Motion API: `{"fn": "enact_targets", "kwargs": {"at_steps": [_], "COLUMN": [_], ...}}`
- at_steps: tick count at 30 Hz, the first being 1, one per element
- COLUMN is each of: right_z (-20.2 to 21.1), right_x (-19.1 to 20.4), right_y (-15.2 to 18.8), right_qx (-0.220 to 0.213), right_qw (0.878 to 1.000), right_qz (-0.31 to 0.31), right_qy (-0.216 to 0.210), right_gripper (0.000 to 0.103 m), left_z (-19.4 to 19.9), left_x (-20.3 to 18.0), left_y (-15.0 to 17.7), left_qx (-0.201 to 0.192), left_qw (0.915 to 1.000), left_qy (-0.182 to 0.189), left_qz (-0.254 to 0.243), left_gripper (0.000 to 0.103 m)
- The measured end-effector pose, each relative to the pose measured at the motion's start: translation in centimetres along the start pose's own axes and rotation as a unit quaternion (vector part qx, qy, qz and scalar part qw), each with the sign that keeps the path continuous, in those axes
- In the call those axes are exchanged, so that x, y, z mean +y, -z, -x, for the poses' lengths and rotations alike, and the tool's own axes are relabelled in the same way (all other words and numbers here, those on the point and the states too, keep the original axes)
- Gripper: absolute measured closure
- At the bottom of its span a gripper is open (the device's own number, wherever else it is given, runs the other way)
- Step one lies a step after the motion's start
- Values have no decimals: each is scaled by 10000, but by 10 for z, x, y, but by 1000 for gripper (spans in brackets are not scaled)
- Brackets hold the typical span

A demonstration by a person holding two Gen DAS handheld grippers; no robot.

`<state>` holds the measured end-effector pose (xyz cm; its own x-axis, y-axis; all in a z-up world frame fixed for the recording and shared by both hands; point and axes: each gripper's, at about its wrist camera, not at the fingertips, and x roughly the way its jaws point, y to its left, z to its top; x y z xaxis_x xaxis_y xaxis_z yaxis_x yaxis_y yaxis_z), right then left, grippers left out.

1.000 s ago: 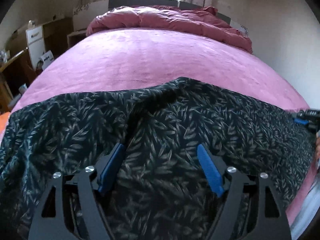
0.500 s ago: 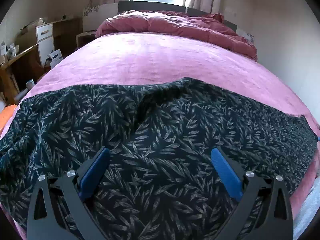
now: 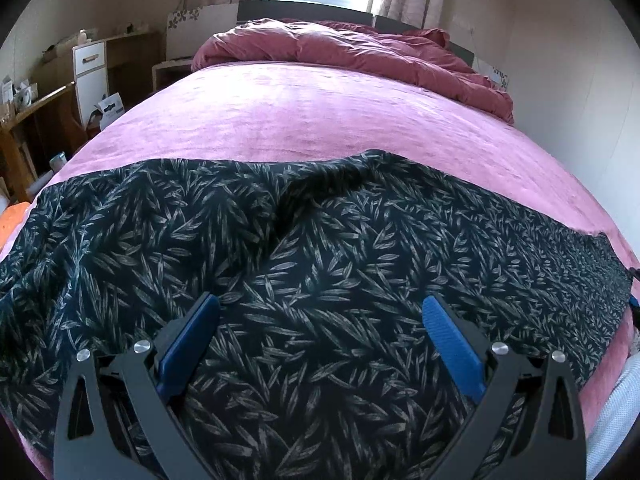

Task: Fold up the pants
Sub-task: 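Grasp the trouser leg end with the right gripper and lift it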

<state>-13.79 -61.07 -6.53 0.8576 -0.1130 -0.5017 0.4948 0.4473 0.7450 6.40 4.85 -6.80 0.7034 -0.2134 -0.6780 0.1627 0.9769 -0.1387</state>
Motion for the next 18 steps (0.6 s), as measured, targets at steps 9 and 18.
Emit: {"fn": "enact_targets", "kwargs": {"at_steps": [9,18], "right_z": [-28,-1], "right_x": [10,86], "right_y": [-11,-2], "right_qx": [453,320], "right_qw": [9978,9988], "right_qz": [-463,92], "right_qy": [-139,-353], "right_gripper": [94,94], "left_z": [3,7], "left_x": [6,16], "left_y": [0,3], "left_qx": [-31,-145], "left_qw": [9999,9993], "left_qy": [132,296], "left_qz": [69,173], "left_gripper": [2,2]}}
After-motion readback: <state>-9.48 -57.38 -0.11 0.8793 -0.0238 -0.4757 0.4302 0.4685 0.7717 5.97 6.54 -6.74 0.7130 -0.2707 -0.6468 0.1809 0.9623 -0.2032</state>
